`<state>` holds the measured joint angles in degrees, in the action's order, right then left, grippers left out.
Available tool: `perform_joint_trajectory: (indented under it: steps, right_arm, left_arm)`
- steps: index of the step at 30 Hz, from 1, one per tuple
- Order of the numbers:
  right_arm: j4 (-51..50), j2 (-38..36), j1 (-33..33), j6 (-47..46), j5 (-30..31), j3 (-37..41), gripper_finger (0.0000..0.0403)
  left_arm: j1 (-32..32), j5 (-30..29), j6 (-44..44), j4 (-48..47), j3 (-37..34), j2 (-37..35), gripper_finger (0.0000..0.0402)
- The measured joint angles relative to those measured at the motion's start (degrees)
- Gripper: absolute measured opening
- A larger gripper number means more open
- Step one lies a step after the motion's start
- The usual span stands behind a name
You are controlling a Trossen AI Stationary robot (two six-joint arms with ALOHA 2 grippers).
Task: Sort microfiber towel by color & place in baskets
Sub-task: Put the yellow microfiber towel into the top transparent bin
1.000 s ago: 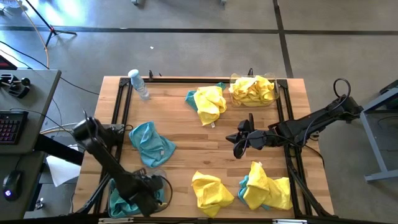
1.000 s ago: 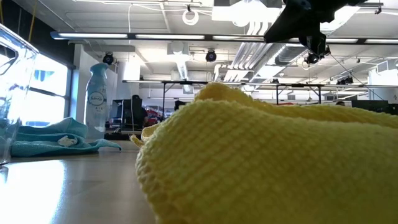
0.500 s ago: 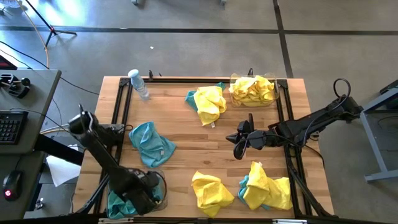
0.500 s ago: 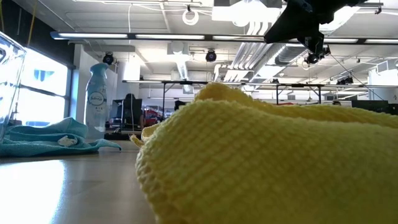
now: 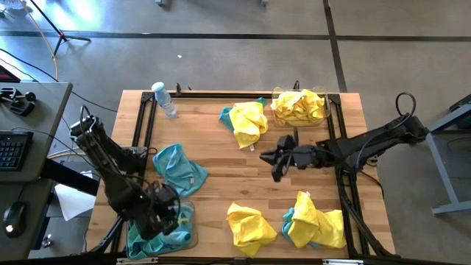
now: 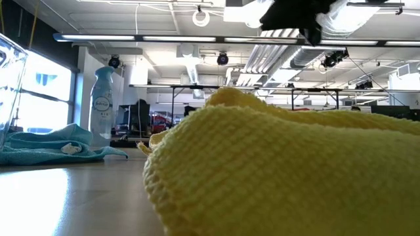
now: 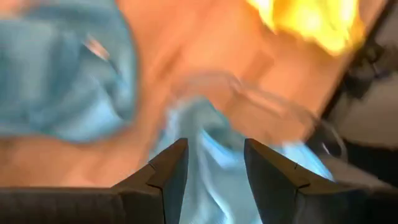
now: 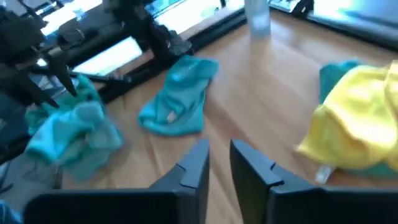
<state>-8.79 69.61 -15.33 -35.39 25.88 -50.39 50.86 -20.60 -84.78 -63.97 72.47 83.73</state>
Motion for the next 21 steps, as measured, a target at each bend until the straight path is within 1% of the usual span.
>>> perform_joint_trajectory:
  steps: [3, 6, 9, 11, 14, 21]
  right_arm:
    - [-4.3, 4.41, 3.9, 1.84, -2.23, -6.48, 0.0091]
    - [-14.08, 11.32, 8.47, 0.95, -4.42, -14.95, 0.0112]
    - [-24.88, 19.13, 13.64, -1.93, -6.33, -23.24, 0.0125]
    - [-29.67, 24.47, 17.03, -1.84, -8.9, -28.04, 0.0131]
    - [-34.58, 31.72, 21.51, -1.58, -11.42, -34.22, 0.0138]
    - [-43.34, 46.4, 29.6, -1.67, -11.72, -44.67, 0.0146]
  left_arm:
    - [-0.5, -5.69, 0.01, -3.76, 0.0, -1.46, 0.0147]
    - [-1.39, -8.62, 0.92, -6.43, 0.0, -2.11, 0.0147]
    - [-2.37, -10.07, 1.15, -8.64, 0.0, -2.48, 0.0147]
    - [-2.93, -10.92, 1.98, -9.91, 0.0, -2.41, 0.0147]
    - [-3.76, -11.73, 5.09, -9.69, 0.0, -2.43, 0.0147]
    - [-4.86, -11.45, 12.45, -9.64, 0.0, -2.43, 0.0147]
